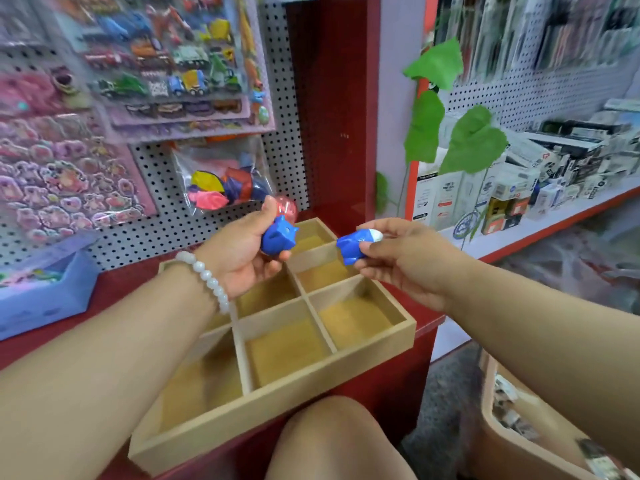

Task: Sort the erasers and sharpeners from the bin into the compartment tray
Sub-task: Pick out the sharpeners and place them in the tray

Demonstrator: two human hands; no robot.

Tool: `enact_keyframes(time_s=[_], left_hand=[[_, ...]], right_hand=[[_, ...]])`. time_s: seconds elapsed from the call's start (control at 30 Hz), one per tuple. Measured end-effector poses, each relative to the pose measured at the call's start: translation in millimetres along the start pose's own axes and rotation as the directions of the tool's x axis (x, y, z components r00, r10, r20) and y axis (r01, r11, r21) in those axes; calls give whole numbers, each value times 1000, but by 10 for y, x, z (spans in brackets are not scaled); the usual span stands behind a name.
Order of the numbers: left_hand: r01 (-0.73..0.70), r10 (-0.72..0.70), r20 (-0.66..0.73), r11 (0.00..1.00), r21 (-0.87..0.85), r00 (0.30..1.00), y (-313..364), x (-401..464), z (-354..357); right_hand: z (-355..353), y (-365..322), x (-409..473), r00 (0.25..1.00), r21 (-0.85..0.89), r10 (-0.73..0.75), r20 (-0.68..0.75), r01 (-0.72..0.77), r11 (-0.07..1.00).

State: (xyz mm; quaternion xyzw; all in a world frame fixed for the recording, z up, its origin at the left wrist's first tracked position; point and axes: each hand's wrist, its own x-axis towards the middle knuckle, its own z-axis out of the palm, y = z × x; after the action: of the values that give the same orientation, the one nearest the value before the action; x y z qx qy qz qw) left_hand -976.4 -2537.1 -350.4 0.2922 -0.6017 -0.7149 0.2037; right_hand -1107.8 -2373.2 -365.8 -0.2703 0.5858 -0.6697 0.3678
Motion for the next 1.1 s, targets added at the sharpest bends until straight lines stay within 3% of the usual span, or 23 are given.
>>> enact_keyframes(time_s=[0.1,0.2,0.33,0.43,0.53,0.67,0.83,0.93,1.0,1.1], left_hand=[[-67,66,14,994,83,998,-48,167,-46],[-169,175,8,934,316,985,-40,352,-91],[-267,288,61,761,591,956,38,654,-199],[-275,247,152,603,749,957,57,894,-292],[-286,211,203,523,803,956,35,1072,-340],[-311,215,243,389,867,946,35,1238,-354],[-288,183,239,317,904,954,45,1419,-328],[-210,130,185,221,952,974,102,1439,-268],[-114,51,105,248,962,993,155,1447,-238],[11,-42,5,375,927,999,204,1480,-247]], right_hand=[[43,33,166,1000,-46,-9,-14,8,999],[71,39,344,999,-105,-26,-40,22,994],[118,33,649,992,-327,-98,-80,67,943],[146,61,904,981,-493,-160,-110,86,866],[180,86,1095,972,-669,-219,-90,104,736],[216,139,1279,968,-777,-246,-41,124,617],[239,195,1401,968,-842,-246,-40,100,530],[252,233,1435,972,-865,-235,-27,95,492],[260,257,1439,977,-886,-211,-13,87,456],[265,281,1438,981,-908,-194,6,86,410]])
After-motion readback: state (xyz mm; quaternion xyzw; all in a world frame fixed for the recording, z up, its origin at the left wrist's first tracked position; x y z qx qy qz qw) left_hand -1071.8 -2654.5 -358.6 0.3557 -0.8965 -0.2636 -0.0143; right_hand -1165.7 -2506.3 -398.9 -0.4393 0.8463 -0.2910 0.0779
